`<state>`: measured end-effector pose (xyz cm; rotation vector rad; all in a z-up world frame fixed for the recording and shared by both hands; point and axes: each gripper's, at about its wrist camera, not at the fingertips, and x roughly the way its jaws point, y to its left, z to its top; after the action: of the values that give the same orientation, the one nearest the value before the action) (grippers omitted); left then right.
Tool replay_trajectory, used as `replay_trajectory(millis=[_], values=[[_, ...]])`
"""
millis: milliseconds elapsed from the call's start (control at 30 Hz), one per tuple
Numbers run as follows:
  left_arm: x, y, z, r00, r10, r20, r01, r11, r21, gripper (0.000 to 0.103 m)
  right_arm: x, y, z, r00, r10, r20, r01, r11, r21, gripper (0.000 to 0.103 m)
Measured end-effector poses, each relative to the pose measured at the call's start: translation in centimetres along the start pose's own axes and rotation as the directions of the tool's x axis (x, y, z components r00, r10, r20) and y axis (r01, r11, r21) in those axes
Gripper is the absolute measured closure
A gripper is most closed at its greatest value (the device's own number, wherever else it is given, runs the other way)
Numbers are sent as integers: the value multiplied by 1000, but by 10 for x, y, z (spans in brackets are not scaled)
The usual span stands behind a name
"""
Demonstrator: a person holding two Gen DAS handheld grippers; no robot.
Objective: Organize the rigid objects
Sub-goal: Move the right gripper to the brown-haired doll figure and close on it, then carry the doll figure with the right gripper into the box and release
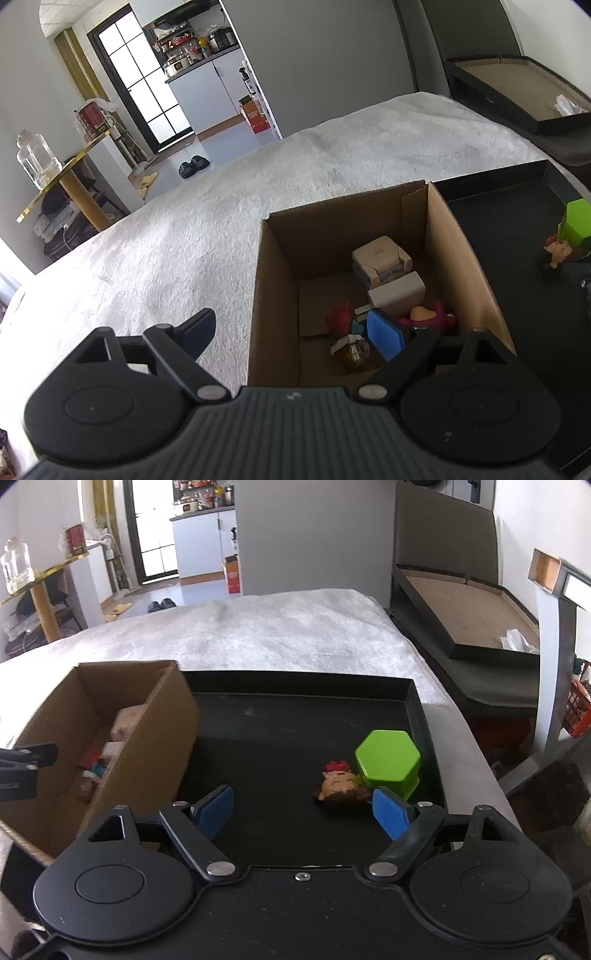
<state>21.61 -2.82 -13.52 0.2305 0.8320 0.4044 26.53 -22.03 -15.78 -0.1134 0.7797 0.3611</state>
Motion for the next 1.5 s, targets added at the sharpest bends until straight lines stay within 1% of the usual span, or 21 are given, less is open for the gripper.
replay_trajectory(millis=[33, 100, 133, 200, 300, 433, 733, 867, 900, 967, 1000, 1033, 1100, 1233, 1500], values=[[1, 0, 0, 1000, 6, 0, -6, 1000, 2, 15, 4, -4, 0, 1000, -1, -10, 1, 1000, 14, 32], [2, 0, 1, 1000, 16, 0, -16, 1000, 1, 15, 15, -11, 0, 999, 0, -43, 2, 999, 50, 41], [3, 1, 2, 1000, 22, 0, -21, 1000, -2, 15, 20, -14, -1, 998, 3, -56, 0, 998, 66, 45], [4, 3, 2, 999, 37, -1, -37, 999, -5, 15, 29, -19, -2, 997, 2, -82, 6, 996, 94, 48], [6, 6, 2, 998, 60, -8, -60, 998, -11, 15, 37, -23, -4, 995, -8, -98, 19, 994, 109, 49], [12, 12, 2, 997, 71, -33, -72, 997, -31, 15, 44, -26, -3, 993, -5, -115, 20, 991, 129, 49], [15, 10, 0, 997, 70, -39, -71, 997, -16, 15, 57, -22, 3, 991, -26, -133, 45, 989, 138, 48], [15, 11, 0, 997, 72, -40, -73, 997, -18, 15, 63, -22, 6, 991, -35, -131, 52, 991, 123, 44], [15, 10, 0, 997, 71, -40, -72, 997, -18, 15, 64, -23, 6, 991, -35, -130, 52, 990, 129, 45], [15, 11, 0, 997, 72, -41, -72, 997, -17, 15, 65, -25, 6, 991, -17, -134, 36, 990, 138, 60], [15, 11, 0, 997, 72, -40, -73, 997, -19, 15, 63, -25, 6, 992, -9, -128, 26, 990, 138, 62], [15, 11, 0, 997, 72, -39, -73, 997, -20, 15, 60, -24, 6, 993, -6, -118, 21, 992, 128, 67], [16, 11, 0, 996, 74, -40, -75, 997, -23, 15, 57, -22, 5, 992, -4, -123, 17, 994, 111, 67], [15, 13, -1, 997, 71, -42, -73, 997, -37, 15, 50, -22, 3, 992, 0, -128, 15, 993, 116, 67], [10, 19, -5, 999, 41, -33, -42, 998, -52, 15, 30, -15, 6, 994, 10, -111, 3, 994, 110, 68]])
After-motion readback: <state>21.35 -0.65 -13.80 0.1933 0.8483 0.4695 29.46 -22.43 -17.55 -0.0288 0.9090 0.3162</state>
